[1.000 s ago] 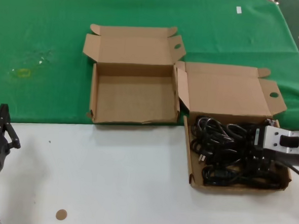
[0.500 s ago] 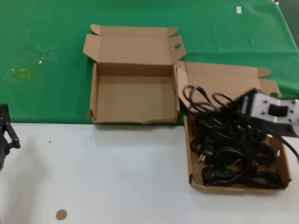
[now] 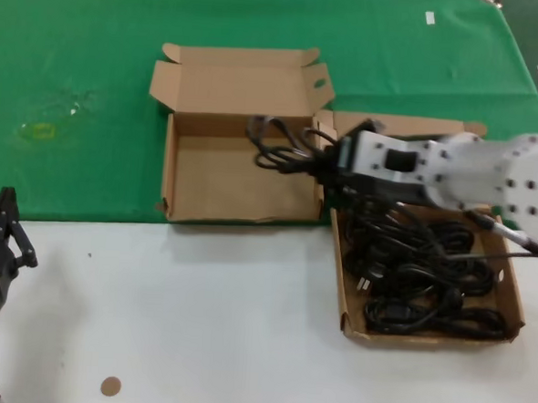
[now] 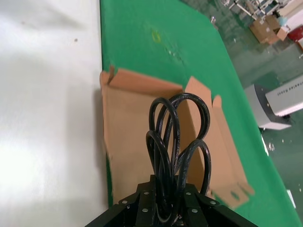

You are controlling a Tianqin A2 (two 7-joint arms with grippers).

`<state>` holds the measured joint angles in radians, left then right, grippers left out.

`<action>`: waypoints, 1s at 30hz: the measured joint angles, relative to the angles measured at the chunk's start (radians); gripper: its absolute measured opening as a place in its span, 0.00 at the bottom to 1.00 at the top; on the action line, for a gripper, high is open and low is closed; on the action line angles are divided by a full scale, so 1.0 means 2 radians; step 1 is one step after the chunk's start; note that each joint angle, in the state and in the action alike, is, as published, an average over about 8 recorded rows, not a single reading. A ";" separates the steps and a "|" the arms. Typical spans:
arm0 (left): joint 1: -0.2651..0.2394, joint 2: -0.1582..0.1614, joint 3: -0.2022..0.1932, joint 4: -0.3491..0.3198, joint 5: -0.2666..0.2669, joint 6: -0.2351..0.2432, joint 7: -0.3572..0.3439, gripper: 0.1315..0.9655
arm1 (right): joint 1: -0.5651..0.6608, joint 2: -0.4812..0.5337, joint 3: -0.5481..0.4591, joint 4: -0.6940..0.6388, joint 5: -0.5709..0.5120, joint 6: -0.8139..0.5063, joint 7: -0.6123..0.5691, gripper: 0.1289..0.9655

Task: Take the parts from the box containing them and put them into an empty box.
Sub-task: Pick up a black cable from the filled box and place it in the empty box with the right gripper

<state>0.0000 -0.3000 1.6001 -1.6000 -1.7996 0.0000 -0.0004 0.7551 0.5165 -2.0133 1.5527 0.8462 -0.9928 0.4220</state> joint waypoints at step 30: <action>0.000 0.000 0.000 0.000 0.000 0.000 0.000 0.02 | 0.115 -0.176 -0.055 -0.242 -0.052 0.081 -0.066 0.10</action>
<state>0.0000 -0.3000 1.6001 -1.6000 -1.7996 0.0000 -0.0004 0.9847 0.1637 -2.1240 1.0686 0.7426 -0.8313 0.2891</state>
